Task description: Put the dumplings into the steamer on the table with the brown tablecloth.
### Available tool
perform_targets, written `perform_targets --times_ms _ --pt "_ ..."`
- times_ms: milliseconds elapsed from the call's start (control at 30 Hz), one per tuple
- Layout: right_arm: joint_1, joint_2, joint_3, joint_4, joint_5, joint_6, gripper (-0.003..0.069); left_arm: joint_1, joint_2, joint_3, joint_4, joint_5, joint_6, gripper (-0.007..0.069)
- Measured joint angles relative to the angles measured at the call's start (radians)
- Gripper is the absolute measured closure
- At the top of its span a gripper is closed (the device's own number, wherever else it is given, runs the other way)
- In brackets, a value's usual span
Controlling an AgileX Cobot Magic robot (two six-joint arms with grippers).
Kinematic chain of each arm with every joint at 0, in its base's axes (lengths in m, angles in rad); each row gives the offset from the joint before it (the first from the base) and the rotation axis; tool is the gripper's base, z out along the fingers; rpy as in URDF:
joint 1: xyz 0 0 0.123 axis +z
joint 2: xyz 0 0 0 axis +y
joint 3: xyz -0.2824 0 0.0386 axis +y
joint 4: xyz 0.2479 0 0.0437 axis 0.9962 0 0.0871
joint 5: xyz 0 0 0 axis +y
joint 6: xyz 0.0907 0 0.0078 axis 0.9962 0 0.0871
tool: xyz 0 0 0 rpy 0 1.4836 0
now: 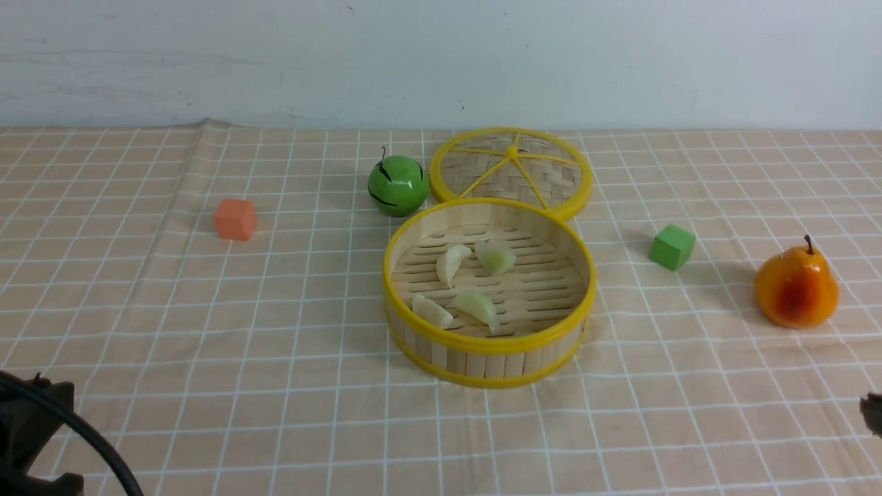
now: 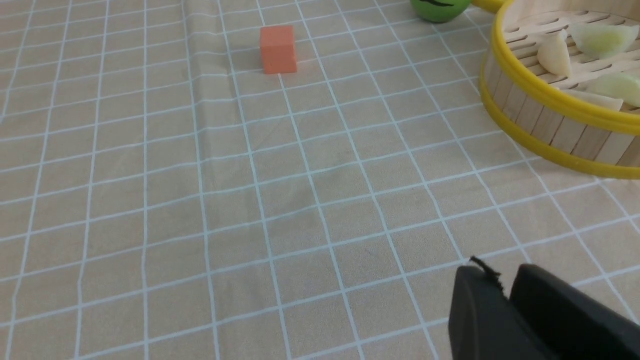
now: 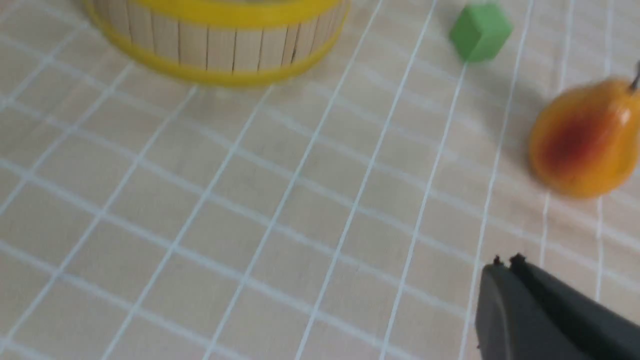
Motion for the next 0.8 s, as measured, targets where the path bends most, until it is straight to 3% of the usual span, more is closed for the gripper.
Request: perform_targets --times_ms 233,300,533,667,800 --pt "-0.063 -0.323 0.363 -0.018 -0.573 0.0 0.0664 0.0 0.0 0.0 0.0 0.004 0.0 0.0524" --pt "-0.09 -0.395 0.407 -0.013 -0.604 0.0 0.0662 0.0 0.0 0.0 0.0 0.008 0.0 0.0523" --pt "-0.142 -0.576 0.418 0.069 -0.323 0.0 0.0662 0.0 0.0 0.0 0.0 0.012 0.0 0.0522" --pt "-0.15 -0.617 0.418 0.115 -0.051 0.0 0.0662 0.0 0.0 0.0 0.0 0.012 0.0 0.0514" --pt "-0.15 -0.618 0.411 0.122 0.028 -0.009 0.0662 0.0 0.0 0.0 0.0 0.012 0.0 0.0512"
